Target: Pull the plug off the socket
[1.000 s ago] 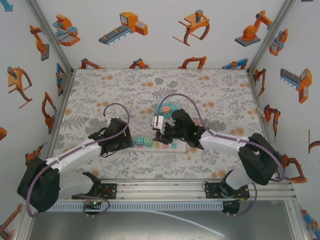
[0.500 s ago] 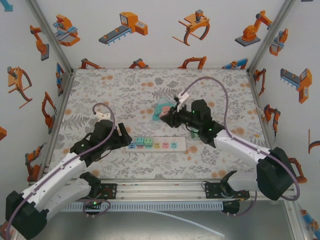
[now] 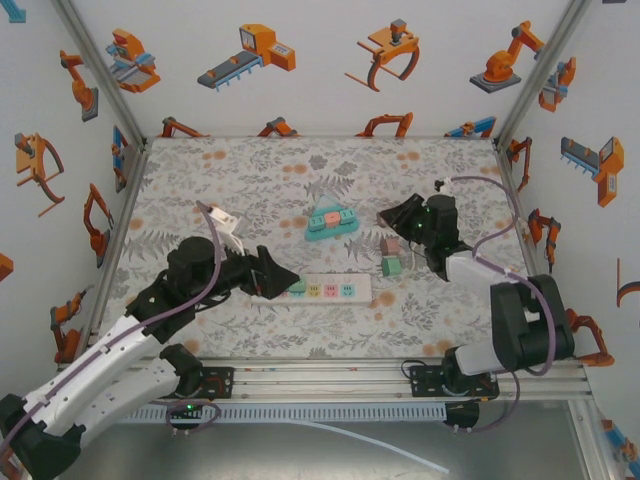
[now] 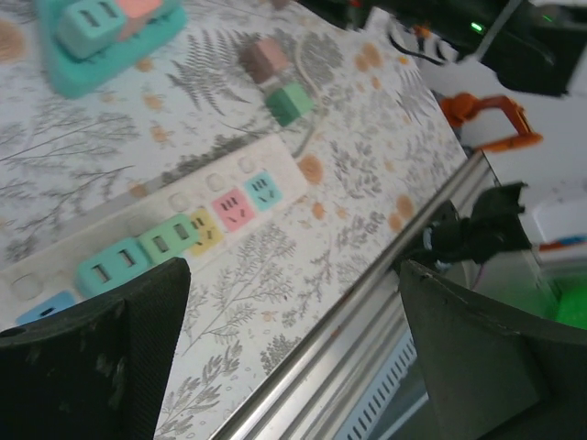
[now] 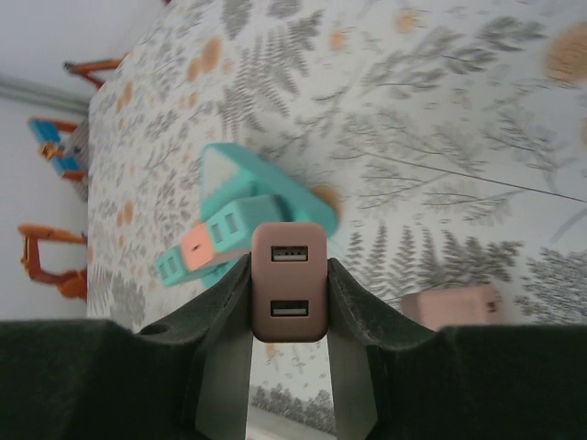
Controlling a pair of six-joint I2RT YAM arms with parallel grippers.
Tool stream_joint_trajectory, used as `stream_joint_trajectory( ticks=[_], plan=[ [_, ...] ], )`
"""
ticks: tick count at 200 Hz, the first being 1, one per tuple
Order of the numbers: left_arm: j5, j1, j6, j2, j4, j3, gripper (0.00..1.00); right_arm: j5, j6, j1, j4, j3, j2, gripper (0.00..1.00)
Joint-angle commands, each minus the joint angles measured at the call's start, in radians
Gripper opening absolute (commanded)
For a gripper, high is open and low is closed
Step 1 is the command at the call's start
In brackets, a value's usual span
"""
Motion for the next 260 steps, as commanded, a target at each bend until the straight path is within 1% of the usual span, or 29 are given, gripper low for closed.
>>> stream_joint_trajectory(
  ticks=[1, 26, 40, 61, 102, 134, 150, 171, 213, 260],
  plan=[
    [0.079, -0.058, 0.097, 0.036, 0.053, 0.039, 0.94, -0.040, 0.117, -0.057, 0.138, -0.007, 0.096, 0.18],
    [0.079, -0.079, 0.114, 0.039, 0.079, 0.032, 1.00, -0.093, 0.117, -0.086, 0.183, 0.016, 0.196, 0.20],
    [0.062, -0.079, 0.116, 0.034, 0.077, 0.024, 0.97, -0.117, 0.110, -0.096, 0.185, 0.038, 0.244, 0.22],
    [0.039, -0.081, 0.117, 0.033, 0.064, 0.016, 0.97, -0.148, 0.099, -0.098, 0.189, 0.064, 0.300, 0.24],
    [0.013, -0.083, 0.112, 0.035, 0.061, 0.003, 0.97, -0.177, 0.096, -0.098, 0.200, 0.067, 0.355, 0.35],
    [0.001, -0.083, 0.113, 0.057, 0.058, 0.007, 0.97, -0.158, 0.075, -0.098, 0.192, 0.036, 0.330, 0.44],
    [0.001, -0.082, 0.113, 0.072, 0.060, 0.015, 0.97, -0.150, 0.054, -0.098, 0.159, 0.031, 0.314, 0.49],
    [-0.010, -0.083, 0.112, 0.089, 0.057, 0.023, 0.97, -0.135, 0.029, -0.098, 0.113, 0.028, 0.288, 0.51],
    [-0.063, -0.083, 0.107, 0.081, 0.046, 0.020, 0.97, -0.059, -0.036, -0.101, -0.009, 0.021, 0.200, 0.57],
    [-0.147, -0.083, 0.104, 0.050, 0.030, 0.010, 0.97, -0.007, -0.130, -0.102, -0.113, 0.024, 0.052, 0.57]
  ],
)
